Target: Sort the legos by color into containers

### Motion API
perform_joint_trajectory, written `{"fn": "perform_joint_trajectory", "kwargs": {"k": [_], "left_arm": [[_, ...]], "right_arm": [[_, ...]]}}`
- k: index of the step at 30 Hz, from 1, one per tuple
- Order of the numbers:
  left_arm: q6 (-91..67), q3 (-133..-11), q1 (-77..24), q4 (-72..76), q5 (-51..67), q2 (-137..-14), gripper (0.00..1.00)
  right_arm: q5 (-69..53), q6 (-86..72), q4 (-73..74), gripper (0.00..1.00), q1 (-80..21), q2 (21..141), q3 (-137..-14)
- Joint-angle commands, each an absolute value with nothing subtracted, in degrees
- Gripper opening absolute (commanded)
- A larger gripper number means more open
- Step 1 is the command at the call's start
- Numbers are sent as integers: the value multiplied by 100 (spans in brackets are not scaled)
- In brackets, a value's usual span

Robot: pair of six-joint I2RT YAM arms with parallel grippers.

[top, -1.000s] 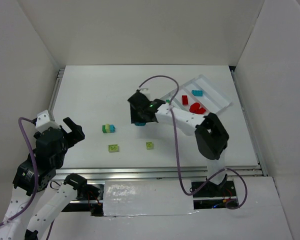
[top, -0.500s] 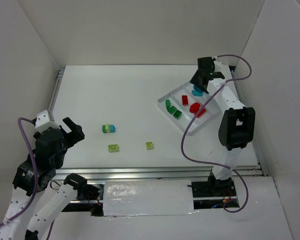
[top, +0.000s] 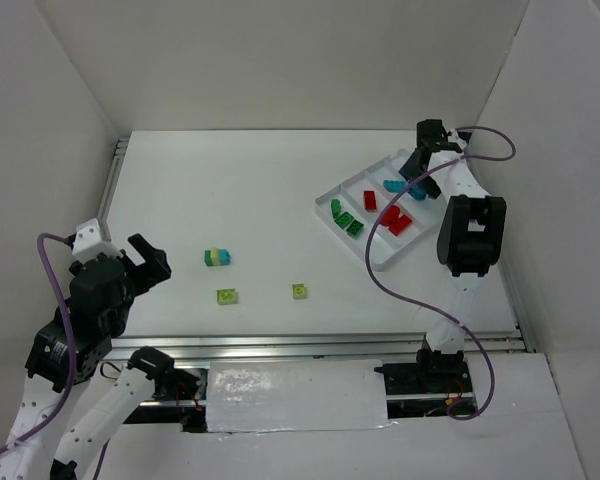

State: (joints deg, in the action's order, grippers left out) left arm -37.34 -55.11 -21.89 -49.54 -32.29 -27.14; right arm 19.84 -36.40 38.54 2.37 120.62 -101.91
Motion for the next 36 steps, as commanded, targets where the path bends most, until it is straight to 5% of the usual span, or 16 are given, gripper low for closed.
{"fn": "perform_joint_trajectory", "kwargs": {"k": [1, 2, 9, 18, 24, 36], "left_arm": [[-3568, -5546, -2162, -4737, -3190, -2724, 99], [-3568, -5555, -2162, -4746, -3182, -2733, 100], [-3594, -5546, -2162, -4746, -3234, -2725, 100], [-4130, -5634, -2022, -5141, -3919, -2461, 100], [-4140, -5625, -1978, -5133, -3964, -2347, 99], [-3867, -5572, -1951, -4913, -3648, -2504, 99]], "right_arm": [[2004, -3682, 3902, 92, 220, 12058, -10476], [1995, -3674, 3946, 99, 211, 12076, -10520], [1759, -3639, 3981, 100, 36, 11358, -10415], [1697, -2927, 3561, 100, -3705, 9819, -9151], [2827, -3655, 4077, 100, -5543, 10546, -9369], [2532, -3877, 3446, 84, -5678, 10248, -7481]]}}
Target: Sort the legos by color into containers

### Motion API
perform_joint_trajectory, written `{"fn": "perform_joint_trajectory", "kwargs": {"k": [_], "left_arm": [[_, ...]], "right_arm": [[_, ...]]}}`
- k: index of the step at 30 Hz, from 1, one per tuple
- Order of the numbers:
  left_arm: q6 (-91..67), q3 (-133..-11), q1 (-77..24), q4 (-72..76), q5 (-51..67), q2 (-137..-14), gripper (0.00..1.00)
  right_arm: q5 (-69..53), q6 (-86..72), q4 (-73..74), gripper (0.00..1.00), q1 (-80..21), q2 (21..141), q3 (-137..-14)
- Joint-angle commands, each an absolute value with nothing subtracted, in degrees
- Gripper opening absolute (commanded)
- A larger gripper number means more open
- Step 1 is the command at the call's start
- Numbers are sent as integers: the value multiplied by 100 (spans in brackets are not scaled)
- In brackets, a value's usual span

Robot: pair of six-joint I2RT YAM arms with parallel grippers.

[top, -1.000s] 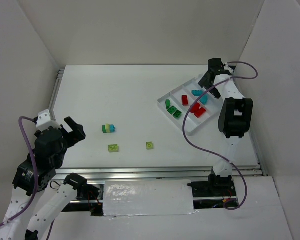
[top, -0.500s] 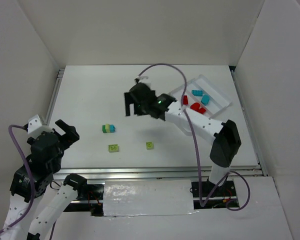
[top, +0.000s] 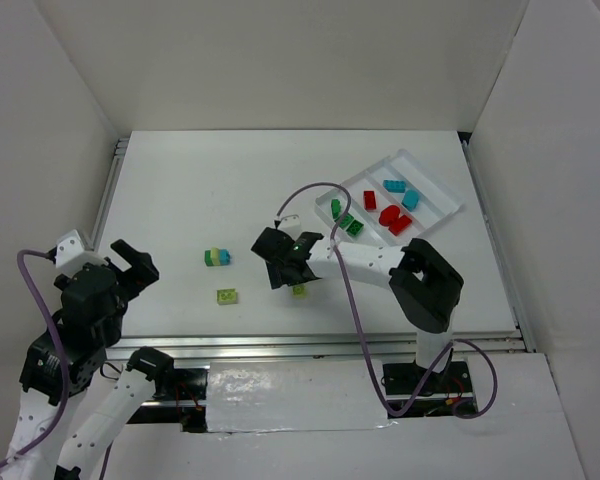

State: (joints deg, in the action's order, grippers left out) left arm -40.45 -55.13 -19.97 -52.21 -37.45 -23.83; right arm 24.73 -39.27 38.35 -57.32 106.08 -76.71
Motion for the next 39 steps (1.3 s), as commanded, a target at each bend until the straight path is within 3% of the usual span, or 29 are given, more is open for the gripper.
{"fn": "perform_joint_trajectory", "kwargs": {"k": [1, 5, 10, 14, 16, 17, 18, 24, 30, 39], "left_arm": [[-3858, -5581, -1942, -4913, -3613, -2540, 99], [-3867, -5599, -1925, -4940, -3612, -2610, 100], [-3815, -5555, -1916, -4878, -3577, -2479, 100], [-3814, -5564, -1925, -4878, -3560, -2513, 100], [-3814, -5572, -1916, -4887, -3560, -2514, 100], [-3814, -5572, -1916, -4887, -3560, -2496, 99], [-3814, -5564, -1916, -4878, -3560, -2487, 99], [-3806, -5563, -1907, -4869, -3551, -2461, 99], [-3797, -5555, -1916, -4869, -3542, -2452, 99], [-3762, -5537, -1916, -4843, -3525, -2294, 100]], "right_arm": [[2331, -3832, 3350, 82, -5669, 10300, -7427], [2092, -3823, 3244, 75, -5643, 10441, -7260], [1960, -3954, 3111, 58, -5634, 10415, -6970], [1837, -4017, 3024, 56, -5581, 10354, -6777], [1828, -4034, 3006, 50, -5581, 10327, -6741], [1872, -4043, 2997, 41, -5581, 10327, -6741], [1907, -4078, 3023, 0, -5581, 10318, -6741], [2267, -3913, 3181, 0, -5389, 10099, -6960], [1292, -3349, 2944, 0, -2956, 9756, -7566], [1696, -3884, 3902, 1, -353, 11636, -10666]]}}
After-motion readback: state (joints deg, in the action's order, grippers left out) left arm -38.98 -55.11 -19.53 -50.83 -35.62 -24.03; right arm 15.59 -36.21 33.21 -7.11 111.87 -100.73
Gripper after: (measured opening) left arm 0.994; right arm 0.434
